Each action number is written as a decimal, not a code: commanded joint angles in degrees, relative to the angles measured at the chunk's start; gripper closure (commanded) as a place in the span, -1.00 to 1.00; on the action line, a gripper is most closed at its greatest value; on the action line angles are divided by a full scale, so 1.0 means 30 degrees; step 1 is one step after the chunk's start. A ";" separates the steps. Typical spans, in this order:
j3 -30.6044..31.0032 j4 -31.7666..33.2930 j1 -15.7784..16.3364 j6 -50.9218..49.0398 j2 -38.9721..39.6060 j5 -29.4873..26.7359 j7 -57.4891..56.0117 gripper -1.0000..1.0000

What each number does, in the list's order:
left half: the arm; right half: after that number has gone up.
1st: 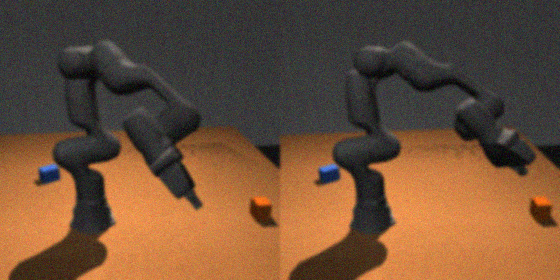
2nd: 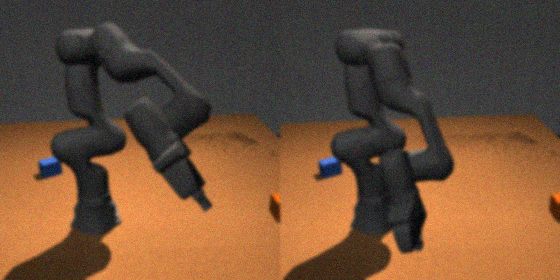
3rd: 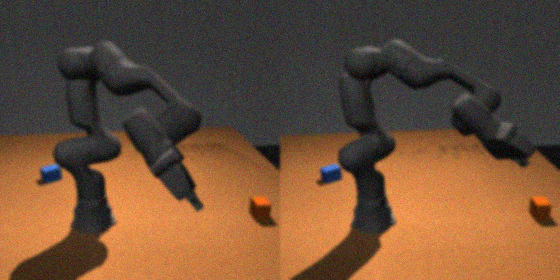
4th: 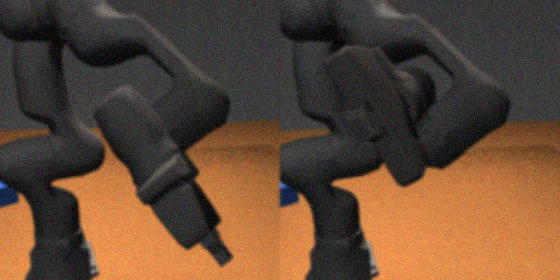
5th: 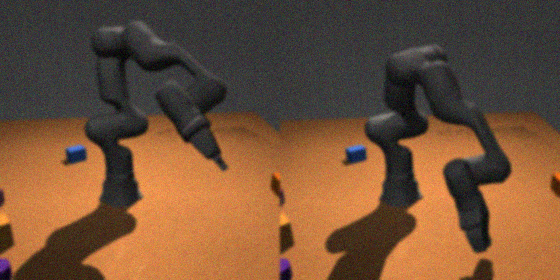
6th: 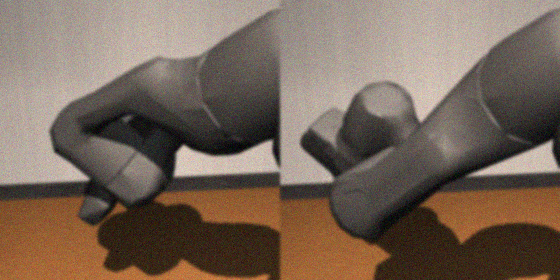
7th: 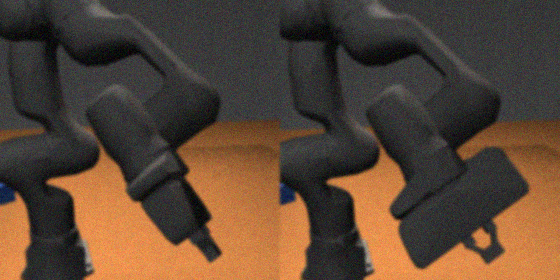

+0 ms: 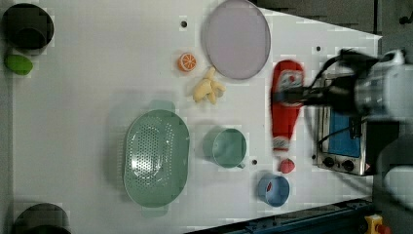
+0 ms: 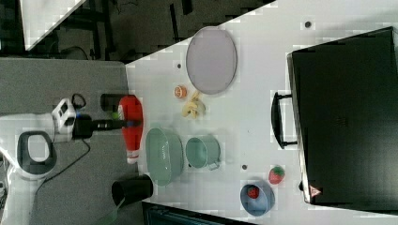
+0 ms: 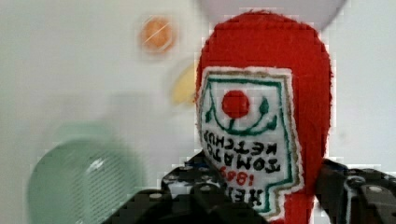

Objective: Pick ketchup from strainer and place it on the table

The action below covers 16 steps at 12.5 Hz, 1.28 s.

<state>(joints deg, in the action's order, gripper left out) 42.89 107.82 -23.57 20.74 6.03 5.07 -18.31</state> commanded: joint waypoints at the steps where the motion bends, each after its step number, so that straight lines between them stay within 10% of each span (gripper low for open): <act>1: -0.1689 -0.0009 -0.1619 -0.0143 -0.0321 -0.0093 -0.4429 -0.13; 16: -0.6170 0.8021 -0.1860 1.0424 0.2146 -0.0101 -0.4693 -0.13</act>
<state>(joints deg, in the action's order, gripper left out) 23.79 131.27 -29.77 50.83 11.23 4.61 -30.97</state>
